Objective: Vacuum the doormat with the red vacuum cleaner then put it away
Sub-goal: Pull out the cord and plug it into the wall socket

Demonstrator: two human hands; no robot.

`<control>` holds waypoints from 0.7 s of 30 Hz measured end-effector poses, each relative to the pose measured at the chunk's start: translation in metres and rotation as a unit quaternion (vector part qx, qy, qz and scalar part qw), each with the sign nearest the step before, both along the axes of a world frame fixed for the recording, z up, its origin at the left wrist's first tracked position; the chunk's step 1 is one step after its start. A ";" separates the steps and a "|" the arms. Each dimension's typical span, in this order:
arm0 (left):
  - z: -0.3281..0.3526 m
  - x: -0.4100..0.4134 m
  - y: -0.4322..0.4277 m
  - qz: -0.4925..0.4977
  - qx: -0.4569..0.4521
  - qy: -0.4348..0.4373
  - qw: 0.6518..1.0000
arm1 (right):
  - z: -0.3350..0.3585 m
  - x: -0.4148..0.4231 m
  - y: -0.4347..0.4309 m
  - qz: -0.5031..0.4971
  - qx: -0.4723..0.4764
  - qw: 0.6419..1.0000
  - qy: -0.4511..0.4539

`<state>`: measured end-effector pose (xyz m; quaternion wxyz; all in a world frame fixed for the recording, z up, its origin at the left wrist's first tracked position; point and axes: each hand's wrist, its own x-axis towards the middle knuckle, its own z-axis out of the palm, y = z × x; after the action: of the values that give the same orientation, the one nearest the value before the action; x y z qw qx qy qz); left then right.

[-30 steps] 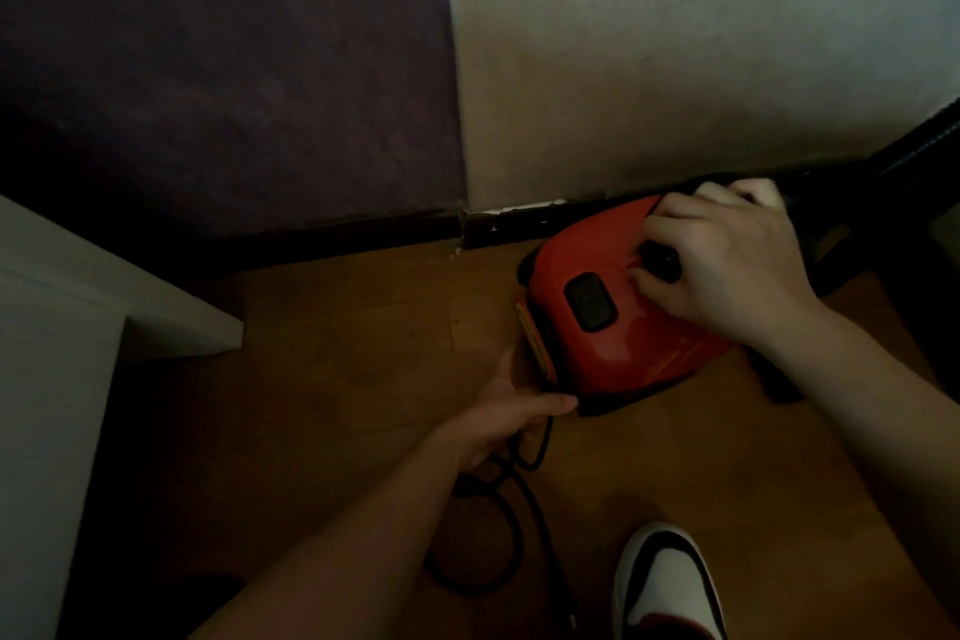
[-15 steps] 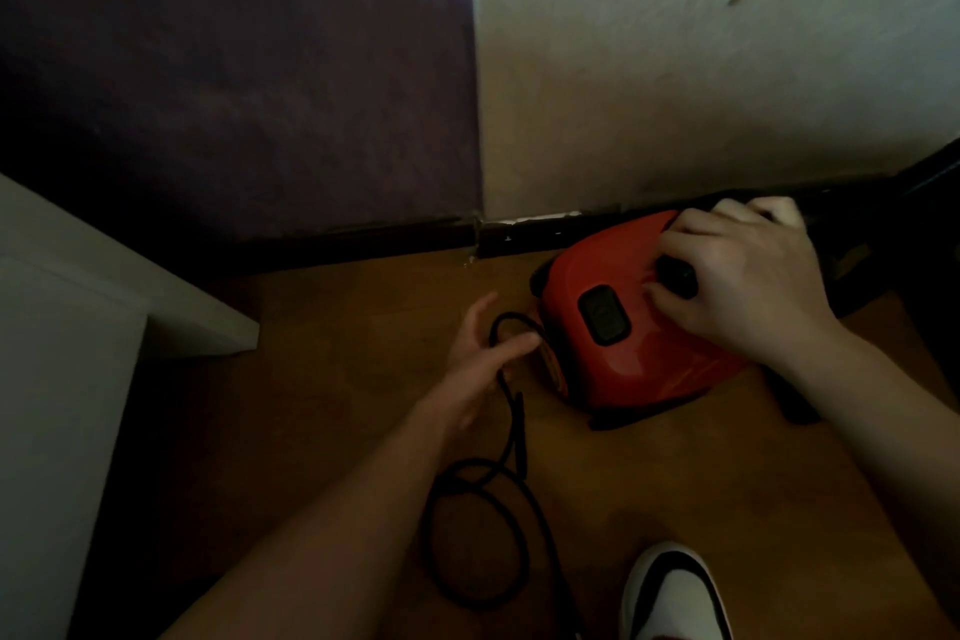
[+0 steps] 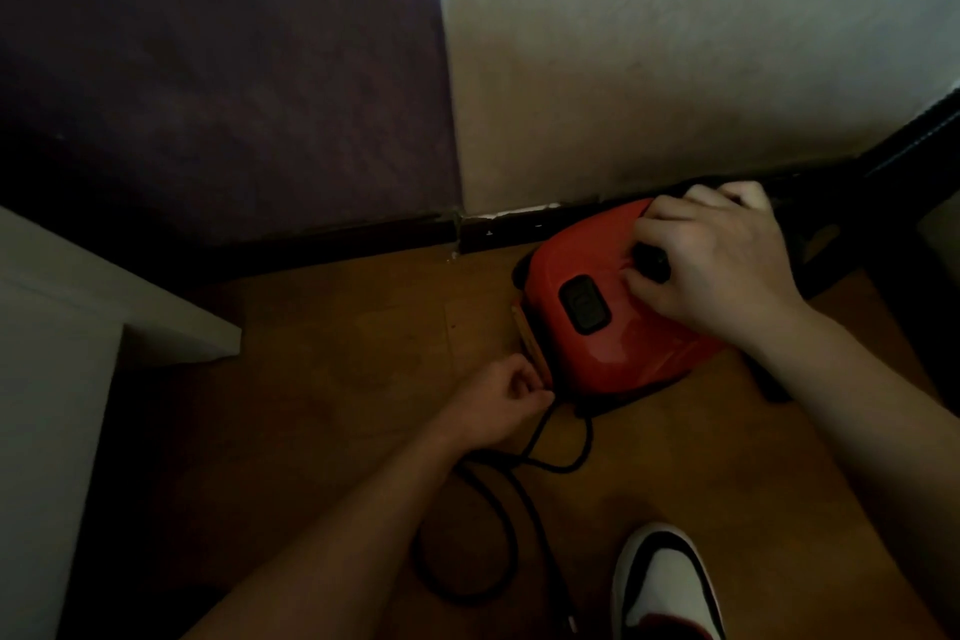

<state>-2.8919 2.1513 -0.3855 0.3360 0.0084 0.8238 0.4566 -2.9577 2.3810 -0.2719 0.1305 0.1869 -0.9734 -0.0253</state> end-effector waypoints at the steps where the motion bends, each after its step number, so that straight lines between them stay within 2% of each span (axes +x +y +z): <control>1: -0.006 0.001 0.001 0.027 -0.002 -0.019 0.999 | 0.000 0.000 0.000 0.001 0.000 1.000 0.001; 4: -0.015 0.004 0.006 0.029 0.007 -0.089 0.996 | 0.000 -0.001 0.000 0.004 0.004 1.000 0.001; 7: -0.017 0.009 0.014 0.028 0.027 -0.120 0.992 | -0.001 -0.001 0.001 0.004 0.002 1.000 0.001; 12: -0.028 0.011 0.013 0.023 -0.001 -0.105 0.994 | -0.002 -0.001 0.001 0.007 -0.001 1.000 0.004; 19: -0.026 0.011 0.014 0.070 -0.007 -0.029 0.997 | -0.003 -0.002 0.002 0.007 0.005 1.000 -0.001; 21: -0.027 0.009 0.011 0.036 -0.064 -0.019 0.997 | -0.003 -0.002 0.002 0.006 0.004 1.000 0.001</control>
<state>-2.8828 2.1619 -0.4127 0.3341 -0.0517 0.8447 0.4149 -2.9596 2.3828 -0.2753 0.1307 0.1931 -0.9720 -0.0291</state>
